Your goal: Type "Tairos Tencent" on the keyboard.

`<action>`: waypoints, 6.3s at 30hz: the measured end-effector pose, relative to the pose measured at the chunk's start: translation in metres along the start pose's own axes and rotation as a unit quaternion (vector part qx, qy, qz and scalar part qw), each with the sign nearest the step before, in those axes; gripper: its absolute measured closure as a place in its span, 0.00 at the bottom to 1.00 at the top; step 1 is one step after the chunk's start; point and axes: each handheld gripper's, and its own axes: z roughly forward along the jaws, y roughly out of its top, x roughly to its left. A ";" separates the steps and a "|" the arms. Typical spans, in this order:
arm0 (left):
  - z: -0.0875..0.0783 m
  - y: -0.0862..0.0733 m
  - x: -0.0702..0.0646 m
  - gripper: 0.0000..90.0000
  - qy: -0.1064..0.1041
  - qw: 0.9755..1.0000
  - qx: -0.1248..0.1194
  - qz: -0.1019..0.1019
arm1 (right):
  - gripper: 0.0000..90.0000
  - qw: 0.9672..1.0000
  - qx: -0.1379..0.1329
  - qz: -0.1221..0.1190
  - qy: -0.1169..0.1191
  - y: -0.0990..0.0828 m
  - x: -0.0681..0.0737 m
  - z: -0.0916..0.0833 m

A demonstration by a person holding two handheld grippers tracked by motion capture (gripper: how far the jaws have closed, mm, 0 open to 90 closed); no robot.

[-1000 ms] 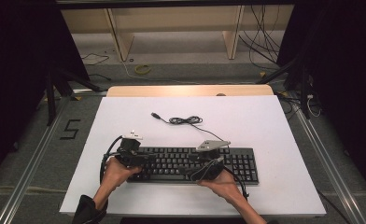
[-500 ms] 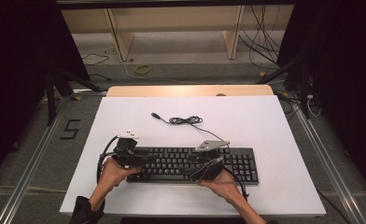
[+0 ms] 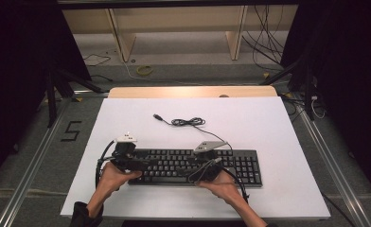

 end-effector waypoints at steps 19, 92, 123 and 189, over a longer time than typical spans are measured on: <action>-0.009 -0.006 -0.001 0.38 -0.007 1.000 -0.019 -0.006 | 0.78 1.000 0.022 -0.008 -0.002 0.005 0.001 0.015; -0.005 -0.017 -0.010 0.69 -0.018 0.999 0.029 0.038 | 0.52 1.000 -0.007 0.017 0.008 0.005 -0.004 0.006; 0.015 -0.012 -0.020 0.99 -0.021 0.993 0.083 0.078 | 0.41 0.999 -0.043 0.027 -0.008 -0.011 -0.015 -0.025; 0.007 -0.002 -0.014 0.66 -0.030 0.998 0.043 0.030 | 0.40 0.999 -0.040 0.024 -0.013 -0.019 -0.016 -0.032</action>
